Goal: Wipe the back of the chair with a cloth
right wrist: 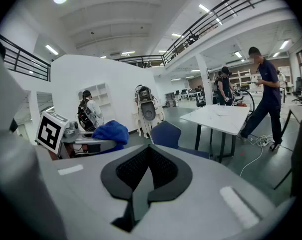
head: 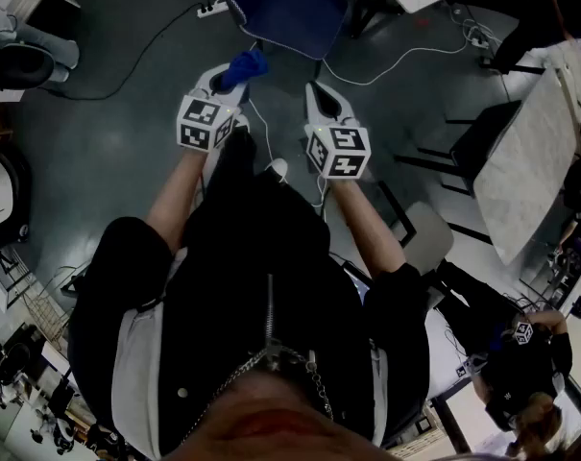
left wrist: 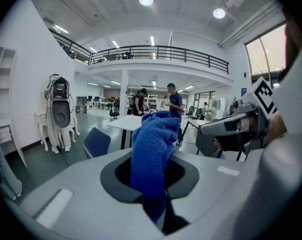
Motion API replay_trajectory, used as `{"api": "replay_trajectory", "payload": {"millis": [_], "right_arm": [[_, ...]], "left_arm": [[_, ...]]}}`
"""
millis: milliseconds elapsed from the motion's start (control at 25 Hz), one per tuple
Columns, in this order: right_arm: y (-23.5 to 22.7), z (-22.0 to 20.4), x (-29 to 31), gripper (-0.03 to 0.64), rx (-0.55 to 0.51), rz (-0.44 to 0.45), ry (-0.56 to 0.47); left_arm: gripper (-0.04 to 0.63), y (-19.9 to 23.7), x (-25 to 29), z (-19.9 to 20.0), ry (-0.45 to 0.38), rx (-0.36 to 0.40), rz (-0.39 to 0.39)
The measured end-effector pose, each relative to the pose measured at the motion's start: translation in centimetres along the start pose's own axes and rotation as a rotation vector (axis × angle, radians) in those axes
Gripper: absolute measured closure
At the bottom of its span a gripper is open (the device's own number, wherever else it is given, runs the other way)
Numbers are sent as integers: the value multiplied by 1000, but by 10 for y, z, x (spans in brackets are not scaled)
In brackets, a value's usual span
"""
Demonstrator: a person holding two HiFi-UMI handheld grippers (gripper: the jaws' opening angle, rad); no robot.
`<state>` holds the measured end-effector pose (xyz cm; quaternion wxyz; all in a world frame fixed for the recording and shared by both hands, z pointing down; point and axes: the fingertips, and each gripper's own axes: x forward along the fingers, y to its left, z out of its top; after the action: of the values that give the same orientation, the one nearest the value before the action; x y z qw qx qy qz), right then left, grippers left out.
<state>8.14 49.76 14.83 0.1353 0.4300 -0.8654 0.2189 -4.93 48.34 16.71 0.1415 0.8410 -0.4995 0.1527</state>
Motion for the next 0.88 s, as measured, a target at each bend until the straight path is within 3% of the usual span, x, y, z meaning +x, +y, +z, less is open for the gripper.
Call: {"api": "replay_trajectory", "payload": {"millis": [280,640,880], "right_arm": [[-15,11,-7,614,19,12,-76],[-30,4,2,614,63,11,-36],[-54,21,49,614,51,23,-14]], "left_arm": [[537,0,13,3,1,3,20],[538,8,31,6,3,-30,13],[537,42,78,8,8,-49,44]]}}
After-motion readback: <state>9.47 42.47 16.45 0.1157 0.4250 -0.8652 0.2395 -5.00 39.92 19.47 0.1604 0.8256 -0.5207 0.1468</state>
